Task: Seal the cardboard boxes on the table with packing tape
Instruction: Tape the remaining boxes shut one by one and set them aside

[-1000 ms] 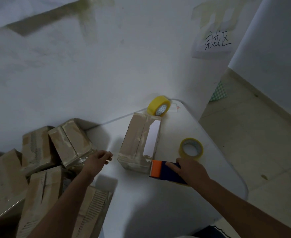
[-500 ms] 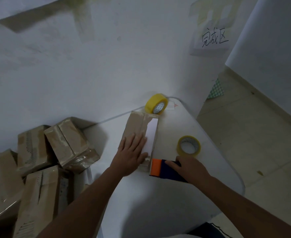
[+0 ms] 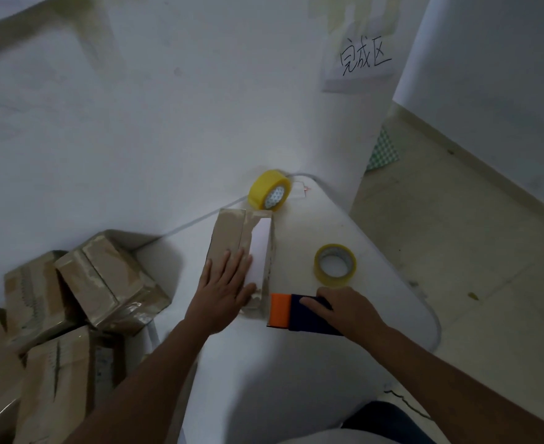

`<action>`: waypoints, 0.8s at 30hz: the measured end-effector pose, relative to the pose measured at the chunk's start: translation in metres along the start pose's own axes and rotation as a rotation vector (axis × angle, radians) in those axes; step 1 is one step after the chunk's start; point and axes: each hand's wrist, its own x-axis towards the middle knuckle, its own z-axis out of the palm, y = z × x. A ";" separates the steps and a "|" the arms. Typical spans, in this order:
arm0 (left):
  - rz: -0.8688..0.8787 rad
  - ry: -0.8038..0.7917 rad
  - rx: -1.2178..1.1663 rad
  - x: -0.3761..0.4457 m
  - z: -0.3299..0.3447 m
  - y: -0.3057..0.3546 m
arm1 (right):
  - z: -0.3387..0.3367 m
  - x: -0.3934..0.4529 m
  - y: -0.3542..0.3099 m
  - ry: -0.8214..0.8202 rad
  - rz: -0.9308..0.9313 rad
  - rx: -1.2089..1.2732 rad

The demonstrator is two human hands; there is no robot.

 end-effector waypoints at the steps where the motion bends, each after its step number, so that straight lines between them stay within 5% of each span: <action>1: 0.001 0.003 0.001 0.000 -0.001 0.000 | 0.000 0.000 -0.001 0.005 -0.004 -0.002; 11: 0.012 0.022 0.018 0.000 0.001 -0.002 | -0.021 -0.003 0.011 0.036 0.031 -0.149; 20: -0.197 0.005 -0.033 -0.015 0.004 0.024 | -0.029 0.001 0.004 -0.144 0.155 -0.048; 24: -0.141 0.037 -0.019 -0.021 0.002 0.030 | -0.037 0.009 0.001 -0.214 0.107 -0.140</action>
